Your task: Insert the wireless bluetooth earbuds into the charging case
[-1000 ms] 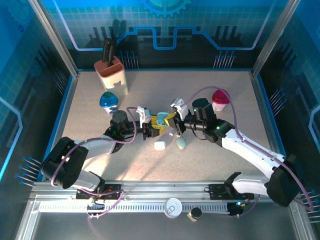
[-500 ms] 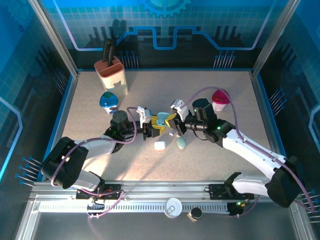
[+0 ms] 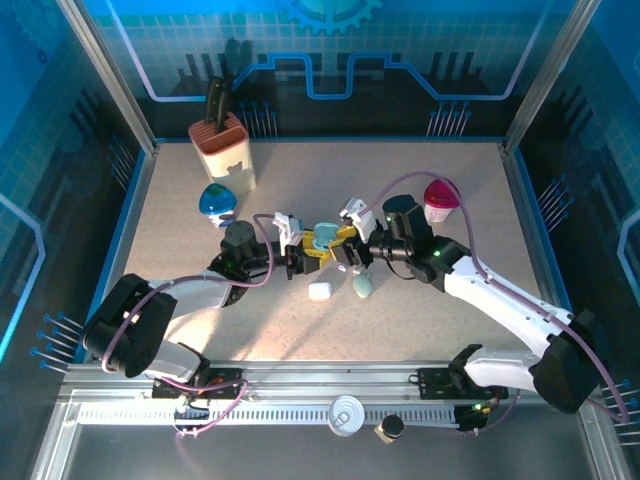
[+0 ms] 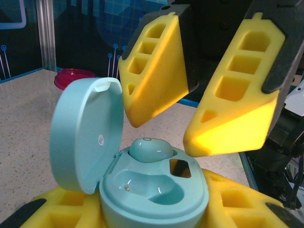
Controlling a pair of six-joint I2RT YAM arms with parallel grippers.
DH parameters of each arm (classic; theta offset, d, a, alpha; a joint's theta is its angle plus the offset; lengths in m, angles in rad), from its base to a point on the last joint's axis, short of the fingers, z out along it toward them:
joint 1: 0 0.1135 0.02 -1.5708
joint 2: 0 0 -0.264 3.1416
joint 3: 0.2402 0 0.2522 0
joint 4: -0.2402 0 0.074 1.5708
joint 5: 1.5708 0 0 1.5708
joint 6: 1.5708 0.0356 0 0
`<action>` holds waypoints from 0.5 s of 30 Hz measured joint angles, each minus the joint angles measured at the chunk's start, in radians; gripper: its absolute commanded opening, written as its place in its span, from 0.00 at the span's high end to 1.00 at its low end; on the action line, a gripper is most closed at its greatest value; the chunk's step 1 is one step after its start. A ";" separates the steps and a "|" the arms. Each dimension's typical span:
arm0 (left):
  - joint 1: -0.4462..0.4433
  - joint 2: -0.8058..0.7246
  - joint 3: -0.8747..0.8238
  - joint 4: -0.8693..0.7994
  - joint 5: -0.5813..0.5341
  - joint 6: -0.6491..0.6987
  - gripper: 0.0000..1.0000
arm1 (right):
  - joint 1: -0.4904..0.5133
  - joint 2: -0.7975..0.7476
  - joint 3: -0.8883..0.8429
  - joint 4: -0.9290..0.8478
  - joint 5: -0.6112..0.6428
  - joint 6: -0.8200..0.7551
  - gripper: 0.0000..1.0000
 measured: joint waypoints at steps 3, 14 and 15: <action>0.003 0.000 -0.006 0.004 -0.007 0.000 0.70 | -0.021 -0.023 -0.012 0.020 -0.006 0.024 0.48; 0.047 -0.009 -0.046 0.026 -0.015 0.000 0.70 | -0.238 0.004 -0.206 0.251 -0.052 0.254 0.43; 0.050 -0.014 -0.046 0.027 -0.015 0.000 0.70 | -0.249 0.040 -0.204 0.255 -0.048 0.279 0.44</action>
